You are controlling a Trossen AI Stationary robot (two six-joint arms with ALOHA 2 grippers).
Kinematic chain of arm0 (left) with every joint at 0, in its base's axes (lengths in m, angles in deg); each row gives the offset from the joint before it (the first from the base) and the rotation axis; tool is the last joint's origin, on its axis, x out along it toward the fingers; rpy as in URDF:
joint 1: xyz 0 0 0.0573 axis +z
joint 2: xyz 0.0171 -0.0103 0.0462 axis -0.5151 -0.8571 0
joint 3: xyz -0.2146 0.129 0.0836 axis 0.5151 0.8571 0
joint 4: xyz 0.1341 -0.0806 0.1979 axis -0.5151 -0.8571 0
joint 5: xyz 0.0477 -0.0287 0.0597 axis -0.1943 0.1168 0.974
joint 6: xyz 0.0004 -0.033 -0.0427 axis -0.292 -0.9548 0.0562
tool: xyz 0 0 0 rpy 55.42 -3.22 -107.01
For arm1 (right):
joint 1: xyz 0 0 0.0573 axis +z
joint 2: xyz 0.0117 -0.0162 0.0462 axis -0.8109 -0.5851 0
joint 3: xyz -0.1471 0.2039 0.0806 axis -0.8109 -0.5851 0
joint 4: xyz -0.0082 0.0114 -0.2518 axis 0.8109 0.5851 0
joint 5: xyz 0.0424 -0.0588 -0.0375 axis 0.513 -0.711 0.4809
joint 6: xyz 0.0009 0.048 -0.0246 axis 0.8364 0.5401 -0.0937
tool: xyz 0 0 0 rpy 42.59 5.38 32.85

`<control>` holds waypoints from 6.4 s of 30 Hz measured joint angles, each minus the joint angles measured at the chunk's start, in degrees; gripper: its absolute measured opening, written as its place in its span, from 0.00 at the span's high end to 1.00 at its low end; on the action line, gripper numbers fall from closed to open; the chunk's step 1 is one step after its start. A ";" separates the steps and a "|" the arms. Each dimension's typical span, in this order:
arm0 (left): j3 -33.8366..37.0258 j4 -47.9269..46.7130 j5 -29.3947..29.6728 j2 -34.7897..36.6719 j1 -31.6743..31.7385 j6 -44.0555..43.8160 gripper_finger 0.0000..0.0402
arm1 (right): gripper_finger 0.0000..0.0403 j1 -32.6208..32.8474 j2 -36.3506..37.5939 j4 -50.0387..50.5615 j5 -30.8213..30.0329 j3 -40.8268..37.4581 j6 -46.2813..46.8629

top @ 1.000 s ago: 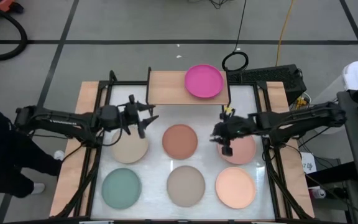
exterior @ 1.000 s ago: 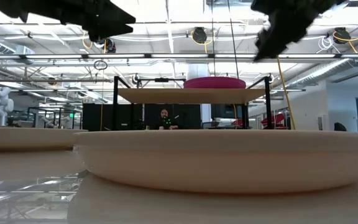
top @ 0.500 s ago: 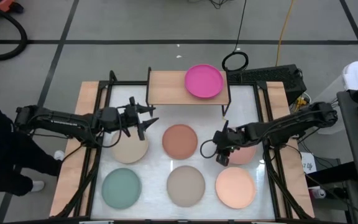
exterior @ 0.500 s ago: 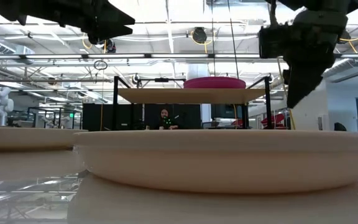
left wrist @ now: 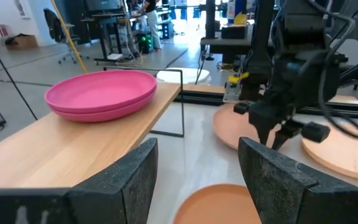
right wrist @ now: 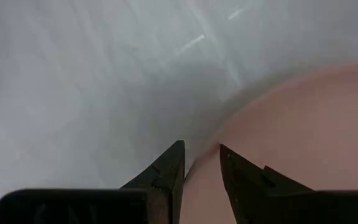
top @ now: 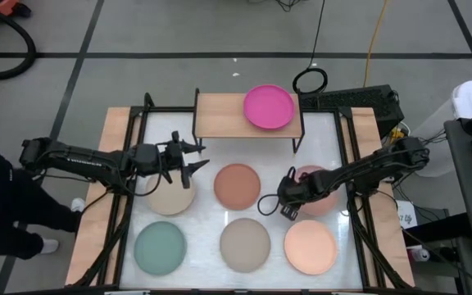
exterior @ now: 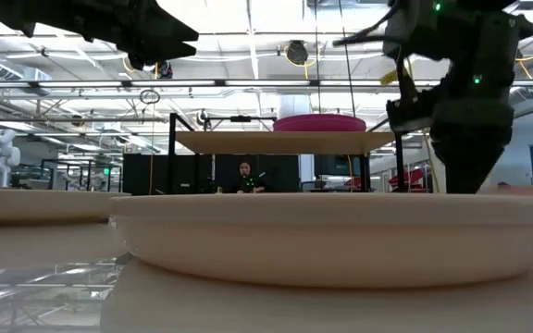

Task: Place and stack plates onto a shelf
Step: Stack the light brown plate on top of the pink plate on the shelf, then stack the light gray plate on top of the light brown plate on the shelf

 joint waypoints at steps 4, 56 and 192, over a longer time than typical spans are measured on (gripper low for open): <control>0.00 0.00 0.00 0.00 -0.67 -0.41 0.43 | 0.80 0.01 -1.70 0.70 -0.19 0.00 -1.33; 0.00 3.50 3.54 -0.39 -0.97 7.13 0.43 | 1.00 -26.37 10.93 -9.62 -10.17 26.23 -56.72; -63.03 -49.73 0.44 -40.90 10.11 52.62 0.97 | 0.76 -2.17 42.10 -39.29 -22.35 5.86 -65.58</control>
